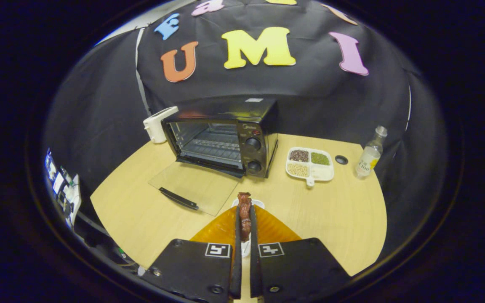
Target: Open the toaster oven, put the food inside, and close the toaster oven door.
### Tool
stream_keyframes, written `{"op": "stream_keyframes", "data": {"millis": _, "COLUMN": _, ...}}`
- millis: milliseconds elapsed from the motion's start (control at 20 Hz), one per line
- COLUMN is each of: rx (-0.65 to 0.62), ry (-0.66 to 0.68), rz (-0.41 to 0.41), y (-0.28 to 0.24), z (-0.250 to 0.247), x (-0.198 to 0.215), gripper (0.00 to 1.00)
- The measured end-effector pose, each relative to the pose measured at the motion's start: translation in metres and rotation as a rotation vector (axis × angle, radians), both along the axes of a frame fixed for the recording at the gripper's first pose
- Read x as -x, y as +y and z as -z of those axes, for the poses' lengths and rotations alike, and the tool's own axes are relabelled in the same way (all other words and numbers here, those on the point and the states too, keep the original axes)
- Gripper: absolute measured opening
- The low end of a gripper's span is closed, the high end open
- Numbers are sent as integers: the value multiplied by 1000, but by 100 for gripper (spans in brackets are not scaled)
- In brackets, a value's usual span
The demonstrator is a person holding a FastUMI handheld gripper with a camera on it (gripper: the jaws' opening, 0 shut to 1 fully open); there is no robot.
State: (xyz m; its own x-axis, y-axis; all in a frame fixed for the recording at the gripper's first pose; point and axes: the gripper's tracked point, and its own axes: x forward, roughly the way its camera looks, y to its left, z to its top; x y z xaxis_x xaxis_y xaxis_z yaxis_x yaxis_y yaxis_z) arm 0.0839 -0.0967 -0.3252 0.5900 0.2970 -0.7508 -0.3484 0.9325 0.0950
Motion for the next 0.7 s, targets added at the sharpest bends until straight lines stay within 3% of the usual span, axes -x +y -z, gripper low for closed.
{"op": "stream_keyframes", "data": {"millis": 300, "rx": 85, "ry": -153, "rz": -70, "y": 63, "z": -17, "x": 9, "gripper": 11}}
{"op": "stream_keyframes", "data": {"millis": 550, "rx": 36, "ry": -267, "rz": -134, "y": 134, "z": -25, "x": 7, "gripper": 11}}
{"op": "stream_keyframes", "data": {"millis": 700, "rx": 4, "ry": -313, "rz": -117, "y": 164, "z": -22, "x": -2, "gripper": 11}}
